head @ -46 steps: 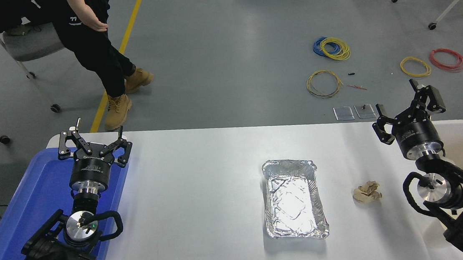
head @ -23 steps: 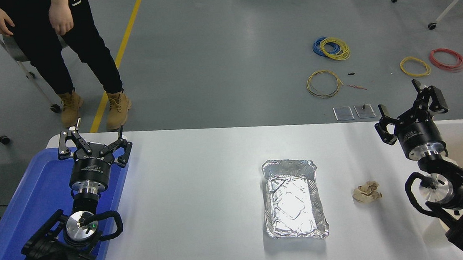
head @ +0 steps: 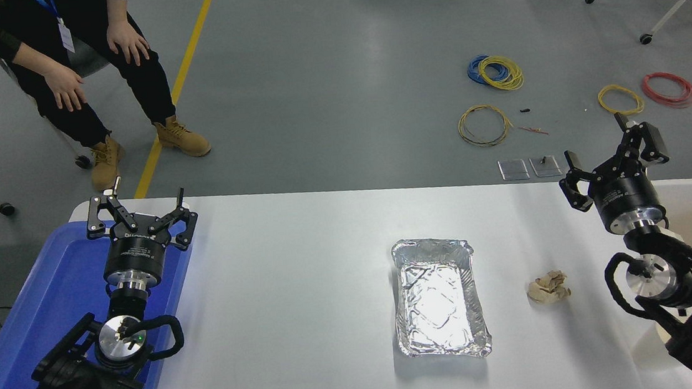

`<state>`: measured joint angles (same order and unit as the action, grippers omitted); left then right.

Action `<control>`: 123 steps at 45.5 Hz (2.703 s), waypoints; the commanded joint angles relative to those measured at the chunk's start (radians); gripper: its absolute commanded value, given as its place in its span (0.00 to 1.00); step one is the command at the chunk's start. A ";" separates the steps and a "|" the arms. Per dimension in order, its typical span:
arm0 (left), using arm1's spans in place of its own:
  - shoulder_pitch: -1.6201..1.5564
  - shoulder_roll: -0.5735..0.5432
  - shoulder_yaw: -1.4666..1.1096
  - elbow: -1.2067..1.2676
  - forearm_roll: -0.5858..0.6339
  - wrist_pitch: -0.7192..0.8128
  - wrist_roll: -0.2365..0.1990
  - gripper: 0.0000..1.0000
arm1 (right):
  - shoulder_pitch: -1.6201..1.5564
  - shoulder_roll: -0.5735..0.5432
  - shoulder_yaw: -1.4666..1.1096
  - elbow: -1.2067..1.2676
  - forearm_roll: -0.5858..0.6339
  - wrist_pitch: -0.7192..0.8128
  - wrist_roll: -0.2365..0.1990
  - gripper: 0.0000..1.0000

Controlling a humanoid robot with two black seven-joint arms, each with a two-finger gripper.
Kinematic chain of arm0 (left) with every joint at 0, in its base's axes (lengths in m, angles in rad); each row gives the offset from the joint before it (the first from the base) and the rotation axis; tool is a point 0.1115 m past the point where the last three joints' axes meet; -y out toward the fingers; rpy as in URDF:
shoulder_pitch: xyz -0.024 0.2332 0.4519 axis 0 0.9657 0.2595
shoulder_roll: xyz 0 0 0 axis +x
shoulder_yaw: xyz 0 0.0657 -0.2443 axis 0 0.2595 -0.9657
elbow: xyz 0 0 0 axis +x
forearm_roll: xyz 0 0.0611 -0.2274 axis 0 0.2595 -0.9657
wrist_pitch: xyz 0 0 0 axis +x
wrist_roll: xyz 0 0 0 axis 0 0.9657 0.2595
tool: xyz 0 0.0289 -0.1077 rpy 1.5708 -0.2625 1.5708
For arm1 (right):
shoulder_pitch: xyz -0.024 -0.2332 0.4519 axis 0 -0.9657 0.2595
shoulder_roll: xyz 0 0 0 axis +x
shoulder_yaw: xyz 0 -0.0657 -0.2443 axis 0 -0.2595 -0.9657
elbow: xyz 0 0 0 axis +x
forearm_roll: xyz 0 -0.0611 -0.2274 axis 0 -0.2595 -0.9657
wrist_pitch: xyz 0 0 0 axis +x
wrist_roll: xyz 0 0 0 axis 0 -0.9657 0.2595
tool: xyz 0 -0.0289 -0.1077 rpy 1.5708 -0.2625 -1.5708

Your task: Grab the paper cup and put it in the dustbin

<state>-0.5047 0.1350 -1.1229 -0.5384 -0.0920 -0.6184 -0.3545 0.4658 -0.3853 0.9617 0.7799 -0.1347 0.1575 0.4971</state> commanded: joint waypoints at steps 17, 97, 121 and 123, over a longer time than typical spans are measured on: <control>0.000 0.000 0.000 0.000 0.000 0.000 0.000 1.00 | 0.186 -0.291 -0.386 0.004 0.020 -0.003 -0.009 1.00; 0.000 0.000 0.000 0.000 0.000 -0.001 0.000 1.00 | 1.432 -0.449 -2.252 0.410 -0.608 0.356 -0.259 1.00; 0.000 0.000 0.000 0.000 0.000 0.000 0.000 1.00 | 1.409 -0.526 -2.322 0.450 -0.660 0.367 -0.256 1.00; 0.000 0.000 0.000 0.000 0.000 -0.001 0.000 1.00 | 1.393 -0.534 -2.321 0.453 -0.674 0.363 -0.256 1.00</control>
<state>-0.5047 0.1349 -1.1229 -0.5384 -0.0920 -0.6193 -0.3544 1.8927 -0.8790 -1.3490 1.2180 -0.7650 0.5237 0.2393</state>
